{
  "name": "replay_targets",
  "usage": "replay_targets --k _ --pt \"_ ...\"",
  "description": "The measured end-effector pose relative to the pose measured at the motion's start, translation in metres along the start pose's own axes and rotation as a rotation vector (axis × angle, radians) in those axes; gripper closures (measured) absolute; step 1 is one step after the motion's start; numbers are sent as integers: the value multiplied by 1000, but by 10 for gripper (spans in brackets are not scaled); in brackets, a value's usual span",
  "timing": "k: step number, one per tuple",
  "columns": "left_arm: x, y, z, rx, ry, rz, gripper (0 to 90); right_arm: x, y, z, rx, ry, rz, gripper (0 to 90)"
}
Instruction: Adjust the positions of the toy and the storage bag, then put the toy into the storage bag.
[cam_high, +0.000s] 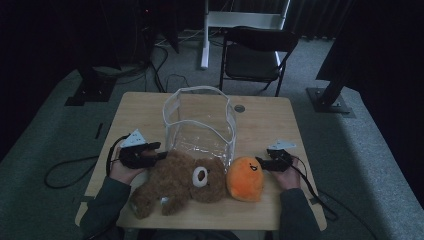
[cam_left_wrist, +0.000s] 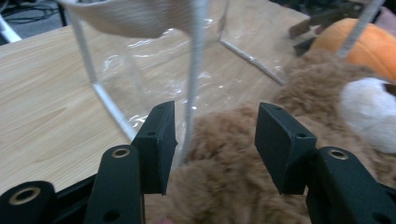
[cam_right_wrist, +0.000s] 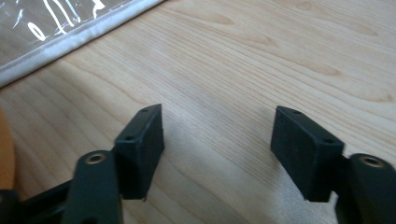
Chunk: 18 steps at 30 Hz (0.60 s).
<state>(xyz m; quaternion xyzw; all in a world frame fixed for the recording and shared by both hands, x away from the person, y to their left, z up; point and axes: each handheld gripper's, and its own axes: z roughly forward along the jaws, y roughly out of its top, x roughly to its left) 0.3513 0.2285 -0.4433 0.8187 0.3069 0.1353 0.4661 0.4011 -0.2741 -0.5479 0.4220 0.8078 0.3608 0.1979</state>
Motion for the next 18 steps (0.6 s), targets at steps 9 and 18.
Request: replay_targets --k 9,18 --pt "-18 8 4 16 -63 49 443 -3 0 1 11 17 17 270" --pt "-33 15 12 38 -85 101 407 -3 0 1 12 18 16 264"
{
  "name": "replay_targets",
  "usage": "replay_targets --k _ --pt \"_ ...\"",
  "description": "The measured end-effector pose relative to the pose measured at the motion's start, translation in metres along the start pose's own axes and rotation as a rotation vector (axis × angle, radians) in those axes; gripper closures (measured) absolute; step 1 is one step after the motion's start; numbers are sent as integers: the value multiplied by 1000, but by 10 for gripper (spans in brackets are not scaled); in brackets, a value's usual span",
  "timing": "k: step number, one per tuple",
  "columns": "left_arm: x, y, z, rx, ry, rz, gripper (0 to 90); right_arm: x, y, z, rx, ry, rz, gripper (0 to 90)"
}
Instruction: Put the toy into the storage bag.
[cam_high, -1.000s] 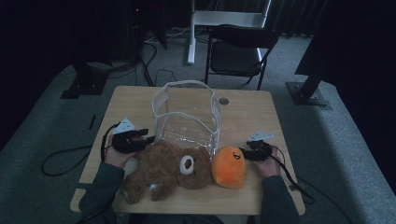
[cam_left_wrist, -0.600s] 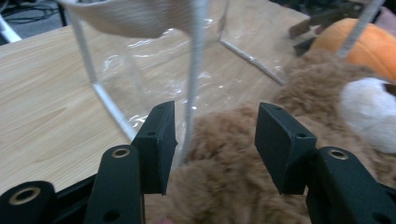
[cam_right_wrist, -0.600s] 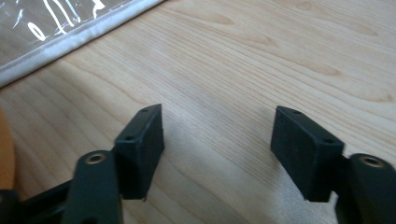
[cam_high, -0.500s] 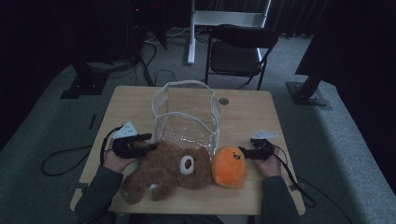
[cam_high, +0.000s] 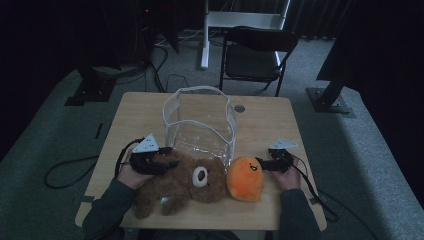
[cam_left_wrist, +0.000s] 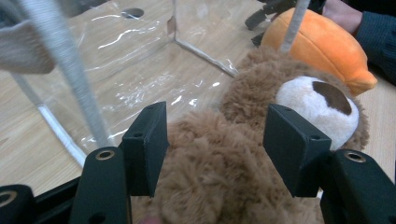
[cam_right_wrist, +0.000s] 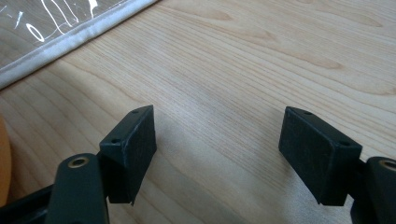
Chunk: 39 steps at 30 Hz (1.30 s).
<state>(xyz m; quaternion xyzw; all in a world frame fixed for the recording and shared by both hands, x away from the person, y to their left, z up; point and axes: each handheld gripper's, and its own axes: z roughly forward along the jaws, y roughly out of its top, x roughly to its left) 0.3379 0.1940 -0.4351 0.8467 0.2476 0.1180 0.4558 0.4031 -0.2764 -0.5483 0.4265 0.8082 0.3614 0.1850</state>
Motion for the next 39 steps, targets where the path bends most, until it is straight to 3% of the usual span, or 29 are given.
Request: replay_targets --k 11,15,19,20,26,39 --pt "-15 7 11 31 -63 31 357 0 0 0 0 -3 2 264" --pt "-23 8 18 53 -88 66 312 0 0 0 0 -3 2 264" --pt "-26 8 21 64 -94 83 282 0 0 0 0 -3 2 264" --pt "-29 8 24 74 -91 103 260 1 0 0 0 -2 2 264" --pt "-31 8 30 97 -95 122 207 1 -1 -1 0 -1 -1 264" --pt "-27 5 36 113 -140 156 200 1 -1 -1 -1 0 -1 264"
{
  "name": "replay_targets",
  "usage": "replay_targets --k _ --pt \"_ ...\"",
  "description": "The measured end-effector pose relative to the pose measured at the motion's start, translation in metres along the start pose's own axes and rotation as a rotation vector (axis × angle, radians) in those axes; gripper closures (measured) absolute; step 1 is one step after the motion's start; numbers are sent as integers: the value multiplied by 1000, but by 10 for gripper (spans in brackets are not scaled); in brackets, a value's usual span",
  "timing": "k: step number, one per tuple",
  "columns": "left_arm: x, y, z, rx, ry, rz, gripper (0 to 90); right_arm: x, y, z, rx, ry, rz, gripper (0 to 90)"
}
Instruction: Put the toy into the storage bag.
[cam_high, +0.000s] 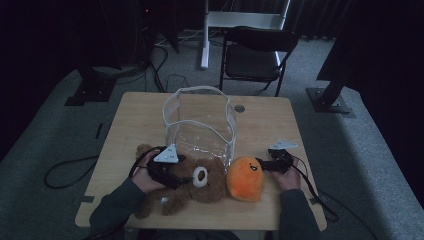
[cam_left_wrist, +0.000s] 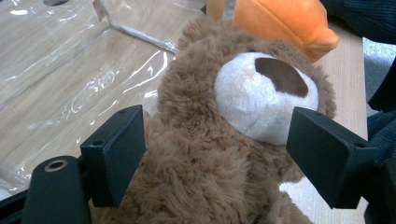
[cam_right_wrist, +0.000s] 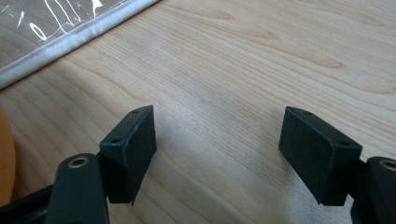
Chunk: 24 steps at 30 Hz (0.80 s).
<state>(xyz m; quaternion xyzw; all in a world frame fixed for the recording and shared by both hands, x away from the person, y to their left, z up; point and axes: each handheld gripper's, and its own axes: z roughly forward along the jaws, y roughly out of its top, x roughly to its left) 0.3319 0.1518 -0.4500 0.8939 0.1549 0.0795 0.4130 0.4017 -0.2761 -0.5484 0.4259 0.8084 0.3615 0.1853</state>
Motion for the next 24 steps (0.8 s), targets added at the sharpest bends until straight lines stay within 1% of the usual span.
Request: replay_targets --k 3,9,13,17,19,20,21,24 --pt "0 -1 2 10 -16 11 201 0 0 0 1 0 1 264" --pt "1 -2 5 25 -26 22 201 0 0 0 1 0 1 264" --pt "2 1 6 30 -44 33 201 0 0 0 1 0 1 264" --pt "1 4 7 40 -47 45 200 0 0 0 1 0 0 264" --pt "1 6 9 58 -49 64 198 0 0 0 1 0 1 264" --pt "1 6 9 58 -49 64 196 0 0 0 1 0 1 264" --pt "2 7 12 77 -55 78 196 0 0 0 1 1 1 264" --pt "3 7 14 90 -62 88 195 0 0 0 1 0 0 264"
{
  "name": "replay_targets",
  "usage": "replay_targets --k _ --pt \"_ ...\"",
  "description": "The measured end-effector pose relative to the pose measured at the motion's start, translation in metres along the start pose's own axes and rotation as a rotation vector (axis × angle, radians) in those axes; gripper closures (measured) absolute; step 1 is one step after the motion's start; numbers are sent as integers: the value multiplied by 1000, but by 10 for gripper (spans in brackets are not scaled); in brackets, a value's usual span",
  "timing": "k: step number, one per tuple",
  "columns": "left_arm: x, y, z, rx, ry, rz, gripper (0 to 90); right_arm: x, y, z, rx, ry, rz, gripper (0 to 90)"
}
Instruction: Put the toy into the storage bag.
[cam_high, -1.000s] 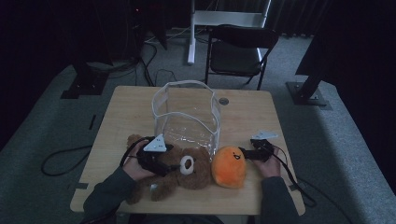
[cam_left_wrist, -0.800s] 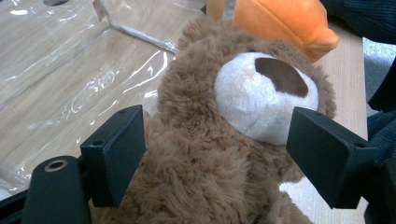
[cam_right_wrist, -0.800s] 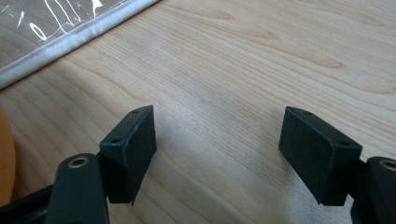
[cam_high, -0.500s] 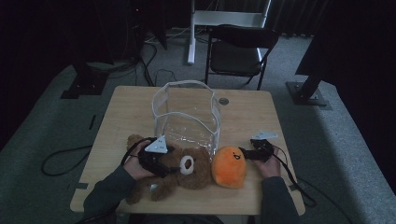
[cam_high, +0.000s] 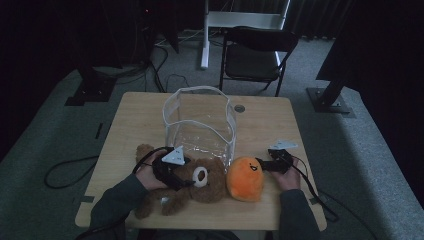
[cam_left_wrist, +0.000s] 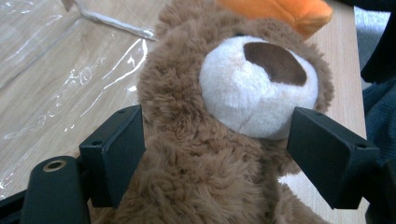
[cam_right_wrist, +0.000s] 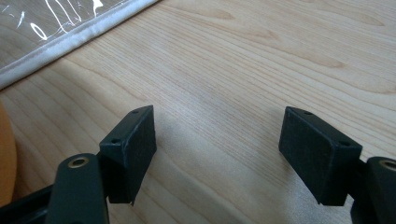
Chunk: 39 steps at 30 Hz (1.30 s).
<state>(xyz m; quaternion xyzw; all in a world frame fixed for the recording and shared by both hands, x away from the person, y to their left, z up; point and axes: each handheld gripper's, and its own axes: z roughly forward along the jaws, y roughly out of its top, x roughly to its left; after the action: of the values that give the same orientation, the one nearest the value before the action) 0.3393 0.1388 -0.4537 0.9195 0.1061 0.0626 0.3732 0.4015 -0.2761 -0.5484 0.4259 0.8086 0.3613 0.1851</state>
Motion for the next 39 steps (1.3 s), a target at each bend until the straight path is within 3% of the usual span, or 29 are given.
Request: replay_targets --k 11,20,27,34,39 --pt "4 -1 10 53 -39 47 196 0 0 0 0 0 1 264" --pt "6 1 22 114 -47 76 231 0 0 0 0 0 0 264" --pt "15 -1 31 144 -94 33 232 0 0 0 0 -1 0 264" --pt "8 4 43 233 -97 94 156 0 0 0 0 0 0 264" --pt "5 7 48 269 -99 113 99 0 0 0 0 -1 1 264"
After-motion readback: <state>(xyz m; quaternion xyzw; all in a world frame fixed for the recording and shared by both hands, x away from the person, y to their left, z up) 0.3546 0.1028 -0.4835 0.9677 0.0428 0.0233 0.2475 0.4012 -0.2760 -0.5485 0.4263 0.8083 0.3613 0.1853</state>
